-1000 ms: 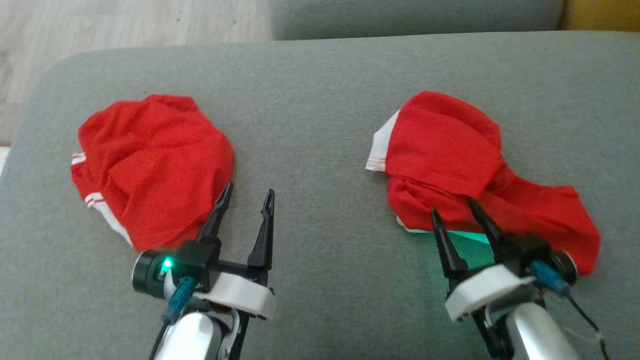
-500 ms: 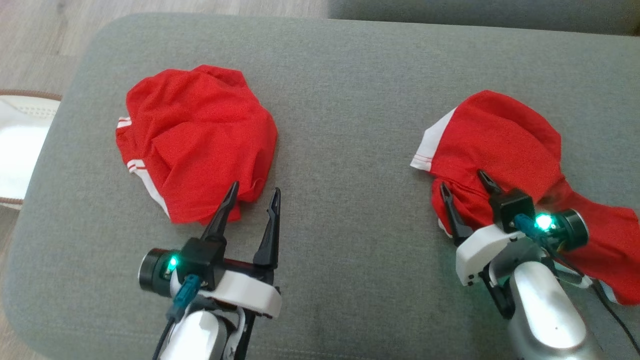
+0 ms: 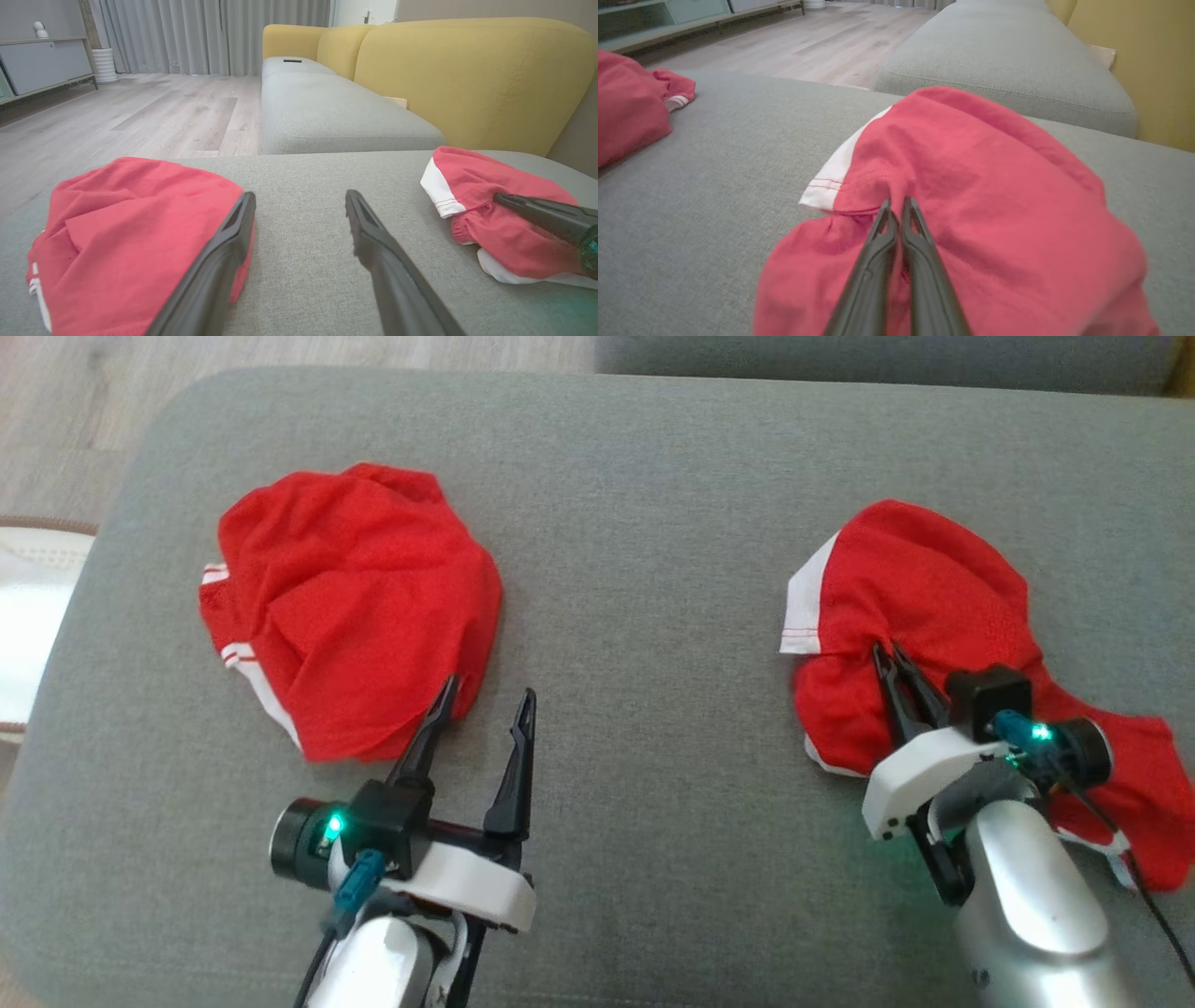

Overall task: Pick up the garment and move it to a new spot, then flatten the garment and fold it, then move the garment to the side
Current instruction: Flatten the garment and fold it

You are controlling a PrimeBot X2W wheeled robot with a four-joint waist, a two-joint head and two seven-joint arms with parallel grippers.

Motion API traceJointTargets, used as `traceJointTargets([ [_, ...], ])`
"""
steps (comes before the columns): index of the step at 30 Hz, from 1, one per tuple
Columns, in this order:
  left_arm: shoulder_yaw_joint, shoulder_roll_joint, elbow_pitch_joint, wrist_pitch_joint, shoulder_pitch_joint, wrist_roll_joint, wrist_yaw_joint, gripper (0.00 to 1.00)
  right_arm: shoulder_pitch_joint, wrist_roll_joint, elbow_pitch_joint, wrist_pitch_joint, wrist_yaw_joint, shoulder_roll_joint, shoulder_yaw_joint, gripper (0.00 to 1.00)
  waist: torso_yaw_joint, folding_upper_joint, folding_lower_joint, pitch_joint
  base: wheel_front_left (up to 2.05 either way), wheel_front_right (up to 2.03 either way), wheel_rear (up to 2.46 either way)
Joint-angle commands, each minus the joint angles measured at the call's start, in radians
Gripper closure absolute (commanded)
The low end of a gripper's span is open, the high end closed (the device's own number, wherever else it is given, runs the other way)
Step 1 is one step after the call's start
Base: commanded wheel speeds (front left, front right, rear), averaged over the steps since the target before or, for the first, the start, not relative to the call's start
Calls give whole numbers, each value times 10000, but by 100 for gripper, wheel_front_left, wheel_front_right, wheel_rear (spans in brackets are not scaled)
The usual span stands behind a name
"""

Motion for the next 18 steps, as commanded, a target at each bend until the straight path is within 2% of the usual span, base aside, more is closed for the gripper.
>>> traceJointTargets([
  [1,355,-14,-294,-51,-314,-3,50,0,-480,211,-306,-149,69,-13,170,100,-89,0,0,-29,0,0,0],
  [6,373,-14,-288,-51,-328,3,39,0,-703,914,-515,-115,69,-13,-113,100,-206,0,0,-49,0,0,0],
  [8,370,-14,-305,-51,-342,-9,48,0,-900,1187,-692,8,69,-13,-517,100,-246,0,0,-38,0,0,0],
  [12,346,-14,-365,-51,-388,-22,63,0,-1468,1333,-979,557,69,-109,-1789,100,-288,0,0,75,0,0,0],
  [17,306,-14,-377,-51,-483,-68,39,0,-2110,1041,-731,1431,69,-777,-3525,100,-193,0,0,250,0,0,0],
  [18,305,-14,-373,-51,-500,-81,41,0,-2160,834,-617,1544,69,-933,-3762,89,-174,0,0,272,0,0,0],
])
